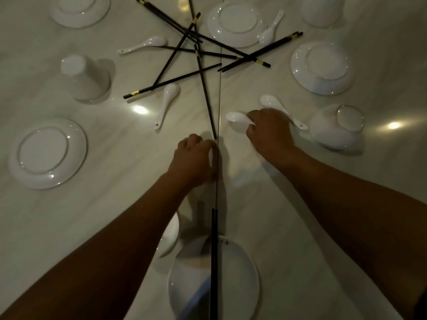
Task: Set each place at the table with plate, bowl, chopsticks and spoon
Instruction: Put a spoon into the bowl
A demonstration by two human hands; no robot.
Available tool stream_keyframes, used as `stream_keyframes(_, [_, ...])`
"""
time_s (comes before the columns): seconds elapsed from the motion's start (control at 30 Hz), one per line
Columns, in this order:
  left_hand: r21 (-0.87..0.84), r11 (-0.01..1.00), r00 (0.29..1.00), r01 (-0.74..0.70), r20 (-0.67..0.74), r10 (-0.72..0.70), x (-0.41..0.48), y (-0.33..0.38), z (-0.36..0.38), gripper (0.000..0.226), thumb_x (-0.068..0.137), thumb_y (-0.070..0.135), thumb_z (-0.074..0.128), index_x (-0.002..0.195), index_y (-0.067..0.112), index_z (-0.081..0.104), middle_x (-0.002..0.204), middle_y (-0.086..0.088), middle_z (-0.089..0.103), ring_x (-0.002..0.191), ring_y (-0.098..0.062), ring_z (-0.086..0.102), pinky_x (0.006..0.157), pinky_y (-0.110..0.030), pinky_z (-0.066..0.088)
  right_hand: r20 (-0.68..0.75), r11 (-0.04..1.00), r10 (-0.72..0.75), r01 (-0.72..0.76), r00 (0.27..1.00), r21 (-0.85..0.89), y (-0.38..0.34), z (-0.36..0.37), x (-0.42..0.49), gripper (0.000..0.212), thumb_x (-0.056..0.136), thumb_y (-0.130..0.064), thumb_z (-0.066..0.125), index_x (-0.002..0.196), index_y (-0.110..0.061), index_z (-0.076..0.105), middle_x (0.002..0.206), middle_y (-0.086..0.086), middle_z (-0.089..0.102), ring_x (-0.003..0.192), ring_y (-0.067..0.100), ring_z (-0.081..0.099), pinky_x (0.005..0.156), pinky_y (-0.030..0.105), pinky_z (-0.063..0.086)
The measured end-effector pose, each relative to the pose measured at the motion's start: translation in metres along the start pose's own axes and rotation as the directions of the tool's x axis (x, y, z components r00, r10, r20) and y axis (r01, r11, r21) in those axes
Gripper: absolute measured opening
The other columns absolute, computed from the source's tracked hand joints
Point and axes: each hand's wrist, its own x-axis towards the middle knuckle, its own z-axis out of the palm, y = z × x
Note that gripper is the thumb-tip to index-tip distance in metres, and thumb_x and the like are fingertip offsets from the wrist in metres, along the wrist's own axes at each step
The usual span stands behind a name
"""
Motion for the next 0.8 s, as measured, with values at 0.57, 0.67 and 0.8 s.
stream_keyframes(0.57, [-0.358,0.926,0.959,0.117,-0.203,-0.199,-0.167,-0.152,-0.037,0.026,0.092,0.028,0.056,0.117,0.020,0.061,0.123,-0.003,0.062,0.114,-0.021,0.057,0.090,-0.029,0.042,0.475,0.455,0.133,-0.480,0.870,0.750,-0.166,-0.040,-0.178,0.029,0.085,-0.019,0.068,0.111,-0.021,0.058,0.091,0.005,0.070,0.082,0.019,0.070,0.073,0.034,0.059])
stream_keyframes(0.67, [-0.283,0.953,0.979,0.110,-0.134,-0.153,-0.178,-0.163,-0.025,0.037,0.090,0.026,0.060,0.126,0.018,0.056,0.138,-0.006,0.050,0.126,-0.023,0.047,0.098,-0.029,0.036,0.502,0.561,0.197,-0.517,0.842,0.647,-0.188,-0.024,-0.202,0.012,0.080,-0.022,0.070,0.086,-0.026,0.060,0.088,0.004,0.069,0.081,0.021,0.068,0.076,0.037,0.056])
stream_keyframes(0.8, [-0.154,0.988,0.999,-0.010,-0.033,0.005,-0.181,-0.171,-0.005,0.042,0.087,0.027,0.061,0.127,0.015,0.056,0.141,-0.013,0.042,0.128,-0.030,0.040,0.106,-0.041,0.038,0.427,0.752,0.257,-0.457,0.867,0.475,-0.211,-0.014,-0.210,0.006,0.084,-0.022,0.067,0.082,-0.018,0.063,0.080,-0.004,0.061,0.074,0.012,0.058,0.063,0.020,0.042])
